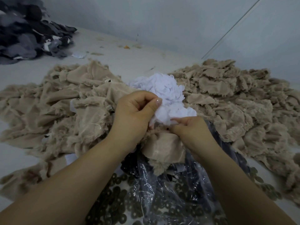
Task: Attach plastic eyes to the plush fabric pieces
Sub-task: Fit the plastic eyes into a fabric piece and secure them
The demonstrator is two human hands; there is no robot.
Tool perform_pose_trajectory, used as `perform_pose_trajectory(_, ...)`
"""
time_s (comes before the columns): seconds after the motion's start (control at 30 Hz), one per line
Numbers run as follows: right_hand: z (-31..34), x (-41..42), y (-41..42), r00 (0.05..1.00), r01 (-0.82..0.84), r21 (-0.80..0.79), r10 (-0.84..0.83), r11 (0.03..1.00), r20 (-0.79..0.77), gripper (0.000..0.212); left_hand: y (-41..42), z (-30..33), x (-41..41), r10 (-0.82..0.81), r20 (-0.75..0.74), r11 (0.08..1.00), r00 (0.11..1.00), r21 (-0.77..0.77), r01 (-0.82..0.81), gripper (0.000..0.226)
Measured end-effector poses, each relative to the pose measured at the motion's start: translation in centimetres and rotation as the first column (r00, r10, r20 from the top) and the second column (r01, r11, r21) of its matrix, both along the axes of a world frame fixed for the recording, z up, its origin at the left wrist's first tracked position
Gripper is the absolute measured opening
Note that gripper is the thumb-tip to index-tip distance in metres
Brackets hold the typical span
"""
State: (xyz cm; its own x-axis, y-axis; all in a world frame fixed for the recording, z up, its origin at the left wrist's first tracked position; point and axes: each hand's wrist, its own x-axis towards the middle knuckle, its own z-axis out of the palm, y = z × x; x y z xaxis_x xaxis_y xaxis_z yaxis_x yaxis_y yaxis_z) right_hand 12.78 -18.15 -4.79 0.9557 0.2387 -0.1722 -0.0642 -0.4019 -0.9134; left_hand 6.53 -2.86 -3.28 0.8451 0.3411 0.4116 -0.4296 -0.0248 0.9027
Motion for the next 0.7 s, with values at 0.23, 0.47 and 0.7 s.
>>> perform_pose_trajectory(0.23,1.1,-1.5,-0.7,0.984,-0.004,-0.126,0.027,0.992,0.177,0.045,0.1,-0.2,-0.9,-0.083,-0.080,0.995,0.993,-0.056,0.078,0.022)
perform_pose_trajectory(0.47,2.5,-7.1,-4.2,0.946,-0.067,-0.249,0.141,0.966,0.293,0.062,0.4,-0.4,-2.3,-0.080,-0.166,0.987,0.983,-0.149,0.055,0.024)
perform_pose_trajectory(0.7,1.8,-9.6,-3.9,0.944,-0.205,-0.033,0.207,0.978,0.256,0.028,-1.2,0.0,-3.9,-0.169,-0.236,0.952,0.957,0.211,0.221,0.021)
